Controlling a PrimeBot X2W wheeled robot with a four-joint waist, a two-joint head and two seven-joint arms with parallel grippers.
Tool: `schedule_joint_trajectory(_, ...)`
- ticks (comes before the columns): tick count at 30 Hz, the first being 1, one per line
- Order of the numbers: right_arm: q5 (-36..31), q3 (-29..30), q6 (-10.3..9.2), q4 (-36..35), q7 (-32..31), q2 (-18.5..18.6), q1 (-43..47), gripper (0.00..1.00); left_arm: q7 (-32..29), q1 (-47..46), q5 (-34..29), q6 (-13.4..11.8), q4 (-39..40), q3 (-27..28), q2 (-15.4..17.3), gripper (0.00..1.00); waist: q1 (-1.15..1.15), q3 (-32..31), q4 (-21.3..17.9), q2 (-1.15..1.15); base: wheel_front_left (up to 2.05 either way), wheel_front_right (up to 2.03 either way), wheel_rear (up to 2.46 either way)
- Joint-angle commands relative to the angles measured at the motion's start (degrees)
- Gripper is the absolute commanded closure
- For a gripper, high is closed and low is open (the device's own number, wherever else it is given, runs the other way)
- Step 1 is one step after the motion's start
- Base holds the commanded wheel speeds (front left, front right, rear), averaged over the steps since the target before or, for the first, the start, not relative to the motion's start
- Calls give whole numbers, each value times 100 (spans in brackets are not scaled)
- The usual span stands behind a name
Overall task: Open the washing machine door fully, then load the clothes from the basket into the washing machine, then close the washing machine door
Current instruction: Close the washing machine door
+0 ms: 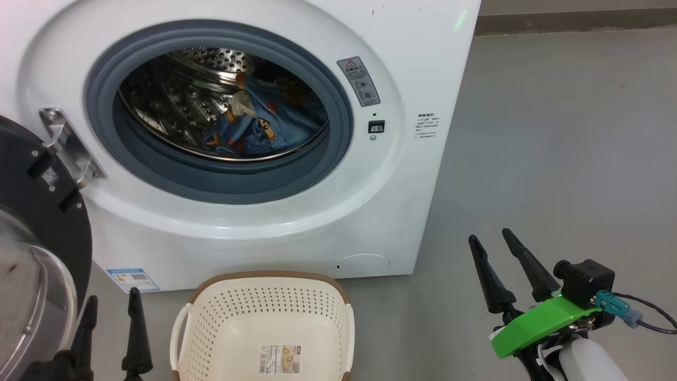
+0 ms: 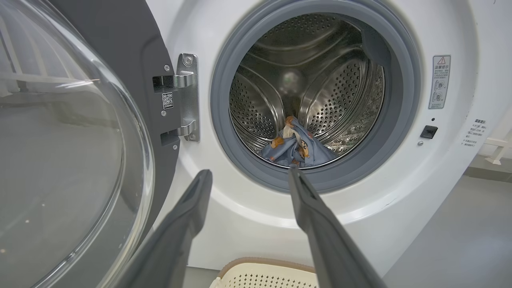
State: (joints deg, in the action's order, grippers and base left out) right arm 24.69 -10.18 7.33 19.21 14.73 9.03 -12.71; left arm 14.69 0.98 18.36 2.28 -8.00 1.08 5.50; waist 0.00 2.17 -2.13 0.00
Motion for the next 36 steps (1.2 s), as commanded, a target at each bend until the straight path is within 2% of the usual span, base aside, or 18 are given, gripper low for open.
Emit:
schedule_joint_trajectory(1,-52,-127,16,-121,27,38,20,0,29,-112,55,4,151,188,133,0,0,7,0,0,-3,3,0)
schedule_joint_trajectory(11,-48,-149,16,-102,27,35,16,0,30,-96,46,-29,191,194,138,0,0,4,-13,0,-70,70,0)
schedule_joint_trajectory(26,-26,-171,16,-81,27,54,16,0,30,-81,17,-7,244,208,119,0,0,16,8,0,-171,171,0)
schedule_joint_trajectory(36,-35,-161,16,-80,27,48,-2,0,30,-112,-4,15,228,232,100,0,0,42,21,0,-44,44,0)
